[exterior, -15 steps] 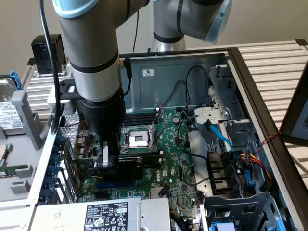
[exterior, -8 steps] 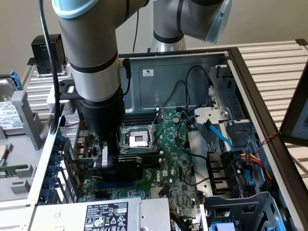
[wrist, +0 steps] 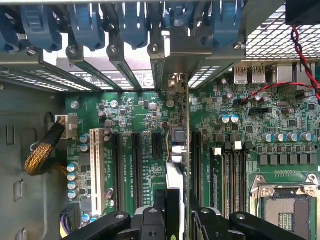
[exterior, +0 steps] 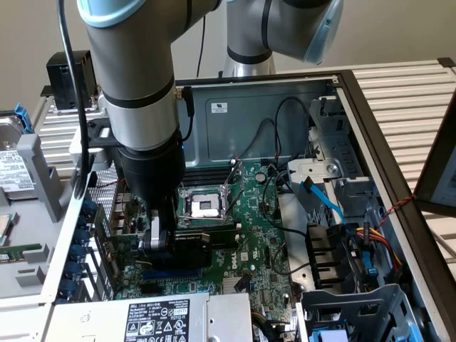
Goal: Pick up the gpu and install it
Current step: 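Insert the gpu into the slot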
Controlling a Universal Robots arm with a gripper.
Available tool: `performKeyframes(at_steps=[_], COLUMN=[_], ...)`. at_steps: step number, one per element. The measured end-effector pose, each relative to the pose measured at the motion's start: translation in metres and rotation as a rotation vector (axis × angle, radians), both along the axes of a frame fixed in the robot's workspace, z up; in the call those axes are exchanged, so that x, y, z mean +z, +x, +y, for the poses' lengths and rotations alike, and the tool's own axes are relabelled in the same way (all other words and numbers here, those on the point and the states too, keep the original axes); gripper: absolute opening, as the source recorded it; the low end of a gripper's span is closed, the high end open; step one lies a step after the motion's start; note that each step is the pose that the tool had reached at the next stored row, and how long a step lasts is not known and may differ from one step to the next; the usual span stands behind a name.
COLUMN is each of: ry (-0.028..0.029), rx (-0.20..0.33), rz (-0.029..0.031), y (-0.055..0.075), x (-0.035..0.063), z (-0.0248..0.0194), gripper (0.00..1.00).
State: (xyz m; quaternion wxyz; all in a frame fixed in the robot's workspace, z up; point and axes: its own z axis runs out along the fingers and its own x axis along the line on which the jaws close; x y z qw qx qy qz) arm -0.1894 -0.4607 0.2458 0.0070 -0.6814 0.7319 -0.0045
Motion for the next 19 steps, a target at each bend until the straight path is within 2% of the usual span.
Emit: performKeyframes(at_steps=[19], ry=[0.0001], rx=[0.000], rz=[-0.0002], y=[-0.0001], x=[-0.0020], z=[0.0006], gripper=[0.27])
